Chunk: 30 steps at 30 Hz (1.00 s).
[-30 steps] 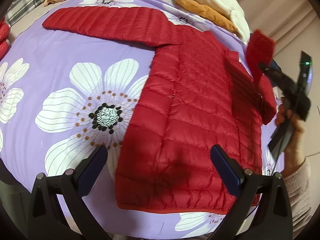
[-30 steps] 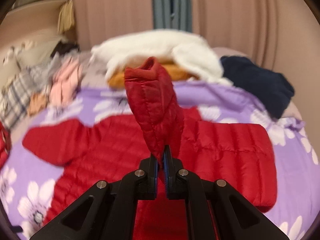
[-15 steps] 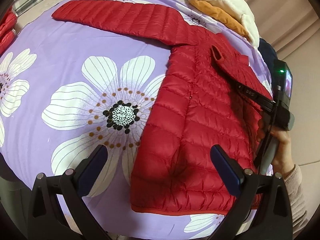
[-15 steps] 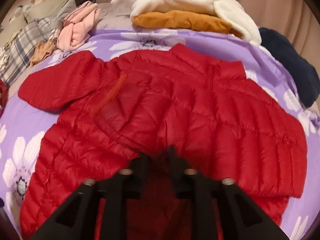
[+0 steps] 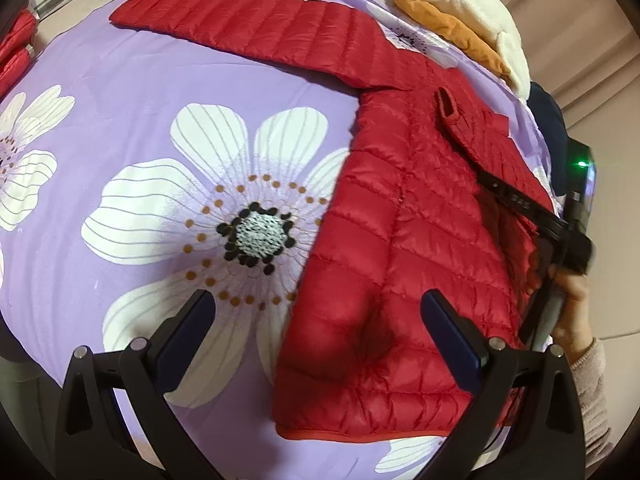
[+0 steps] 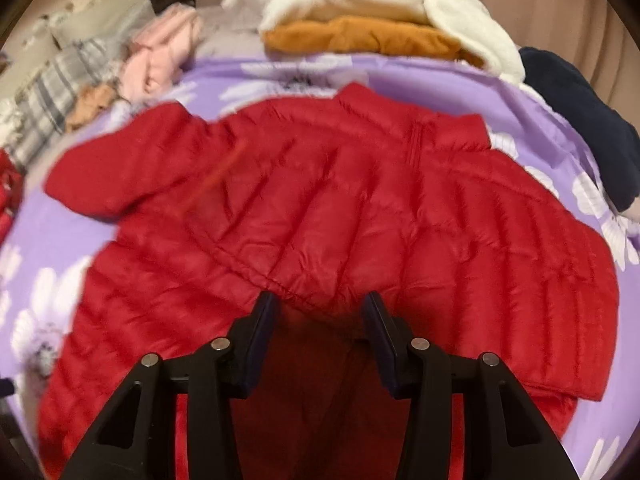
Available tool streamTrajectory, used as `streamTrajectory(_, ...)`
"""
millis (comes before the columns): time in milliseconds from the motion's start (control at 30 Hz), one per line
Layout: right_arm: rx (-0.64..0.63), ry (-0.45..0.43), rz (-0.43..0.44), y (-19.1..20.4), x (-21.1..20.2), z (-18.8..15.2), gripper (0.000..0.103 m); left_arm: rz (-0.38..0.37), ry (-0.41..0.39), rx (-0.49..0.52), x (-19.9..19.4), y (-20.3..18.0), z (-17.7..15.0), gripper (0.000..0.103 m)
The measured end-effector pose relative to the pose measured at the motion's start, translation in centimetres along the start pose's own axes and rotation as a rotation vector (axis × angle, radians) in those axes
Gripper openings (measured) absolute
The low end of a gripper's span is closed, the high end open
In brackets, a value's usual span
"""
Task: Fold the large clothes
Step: 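Reach the left tool to the other sleeve cuff and close on it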
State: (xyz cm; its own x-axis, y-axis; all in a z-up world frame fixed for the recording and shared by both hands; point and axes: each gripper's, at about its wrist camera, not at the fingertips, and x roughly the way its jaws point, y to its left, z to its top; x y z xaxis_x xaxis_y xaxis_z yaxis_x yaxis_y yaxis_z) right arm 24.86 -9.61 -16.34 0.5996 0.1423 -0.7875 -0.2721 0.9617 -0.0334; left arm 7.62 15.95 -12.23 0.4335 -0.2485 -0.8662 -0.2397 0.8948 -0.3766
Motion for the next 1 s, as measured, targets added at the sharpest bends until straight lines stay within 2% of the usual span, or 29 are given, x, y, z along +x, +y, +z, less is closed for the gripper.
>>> streamTrajectory(133,0.093,-0.008,0.006,-0.8,2.2,1.9,0.047,0.010,-0.014,-0.032,-0.1,1.5,0.9,0.103)
streamTrajectory(233,0.153,0.019,0.027,-1.8,3.3,2.8,0.047,0.013,-0.025,-0.060,-0.2,2.6,1.7,0.103)
streamTrajectory(367,0.171,0.023,0.094,-2.0,2.1,2.9,0.047,0.012,-0.044,-0.086,-0.3,3.8,3.0,0.103)
streamTrajectory(500,0.227,-0.067,0.139,-3.0,-0.4,3.2,0.047,-0.013,-0.072,-0.125,-0.4,5.0,5.2,0.103)
streamTrajectory(600,0.266,-0.114,0.124,-3.7,-0.2,4.1,0.047,-0.049,-0.132,-0.169,-1.2,6.0,7.2,0.103)
streamTrajectory(667,0.281,-0.109,0.102,-3.9,1.1,4.6,0.046,-0.109,-0.161,-0.200,-1.5,6.8,8.4,0.103)
streamTrajectory(700,0.286,-0.097,0.107,-3.8,1.6,4.6,0.041,-0.137,-0.173,-0.223,-1.6,7.3,9.0,0.103)
streamTrajectory(833,0.227,0.010,0.124,-2.1,4.2,3.7,0.039,-0.215,-0.138,-0.329,-0.8,10.2,11.0,0.103)
streamTrajectory(900,0.158,0.024,0.117,-0.9,4.2,3.1,0.039,-0.270,-0.124,-0.354,-0.5,11.3,11.7,0.103)
streamTrajectory(1000,0.081,0.025,0.093,-0.3,3.5,3.3,0.039,-0.311,-0.113,-0.421,0.4,13.4,12.8,0.103)
